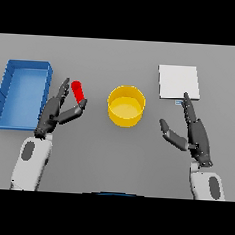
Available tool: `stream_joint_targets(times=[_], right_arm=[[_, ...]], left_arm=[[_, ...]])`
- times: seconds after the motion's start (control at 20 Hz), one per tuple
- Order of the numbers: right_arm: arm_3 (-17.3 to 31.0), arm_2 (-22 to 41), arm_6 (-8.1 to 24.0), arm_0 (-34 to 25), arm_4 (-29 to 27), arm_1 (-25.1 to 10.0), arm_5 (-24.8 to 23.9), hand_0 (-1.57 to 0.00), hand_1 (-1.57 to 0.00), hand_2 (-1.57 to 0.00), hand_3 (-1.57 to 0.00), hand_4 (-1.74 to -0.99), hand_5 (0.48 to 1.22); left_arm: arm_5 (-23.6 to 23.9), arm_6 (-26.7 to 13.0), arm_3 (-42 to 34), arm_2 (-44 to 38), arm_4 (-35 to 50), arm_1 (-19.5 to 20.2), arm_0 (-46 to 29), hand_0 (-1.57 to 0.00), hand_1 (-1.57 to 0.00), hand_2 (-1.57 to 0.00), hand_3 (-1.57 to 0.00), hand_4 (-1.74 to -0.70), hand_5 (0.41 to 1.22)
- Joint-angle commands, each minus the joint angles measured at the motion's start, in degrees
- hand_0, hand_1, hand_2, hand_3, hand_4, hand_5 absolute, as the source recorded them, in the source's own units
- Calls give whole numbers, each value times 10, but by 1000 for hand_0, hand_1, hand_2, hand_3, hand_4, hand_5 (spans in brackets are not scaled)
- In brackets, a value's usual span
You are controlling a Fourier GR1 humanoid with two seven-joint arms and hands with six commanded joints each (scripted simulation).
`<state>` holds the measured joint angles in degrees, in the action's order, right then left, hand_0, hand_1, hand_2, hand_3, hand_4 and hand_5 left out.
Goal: Pick up the red beaker and tilt it to pour out 1 green nut into yellow bowl. Pick up the yellow bowl and place it on the metallic measuring scale.
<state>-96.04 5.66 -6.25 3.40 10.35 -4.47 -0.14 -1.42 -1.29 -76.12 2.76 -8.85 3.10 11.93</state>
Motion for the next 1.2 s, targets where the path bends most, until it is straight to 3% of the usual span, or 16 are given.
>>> stream_joint_targets(times=[0.0, 0.5, 0.85, 0.95, 1.05, 1.15], right_arm=[[1, 5, -1, 4, 7, 1, 0, 1, 1, 1, 1, -1222, 626], [-5, 1, 14, 5, -1, 5, -1, 1, 1, 1, 1, -1240, 639], [-12, -3, 19, 3, -6, 3, -2, 1, 1, 1, 1, -1244, 644], [-14, -3, 19, 4, -4, 3, -4, 1, 1, 1, 1, -1240, 645], [-12, 0, 16, 9, -1, 4, -3, 1, 1, 1, 1, -1237, 648], [-17, -3, 12, 10, -7, 0, 1, 1, 1, 1, 1, -1239, 648]], left_arm=[[0, 9, 19, -5, 2, -1, 16, 1, 1, 1, 1, -1189, 641], [35, 27, 152, -21, -29, -9, 123, 1, 1, 1, 1, -1207, 673], [42, 116, 245, -69, 10, -32, 166, -4, -7, -54, -37, -1328, 738], [55, 131, 265, -76, 11, -40, 179, -207, -230, -287, -254, -1401, 787], [88, 130, 272, -78, 0, -47, 185, -551, -588, -662, -728, -1471, 943], [109, 131, 281, -65, -30, -45, 194, -918, -941, -989, -984, -1558, 1043]])
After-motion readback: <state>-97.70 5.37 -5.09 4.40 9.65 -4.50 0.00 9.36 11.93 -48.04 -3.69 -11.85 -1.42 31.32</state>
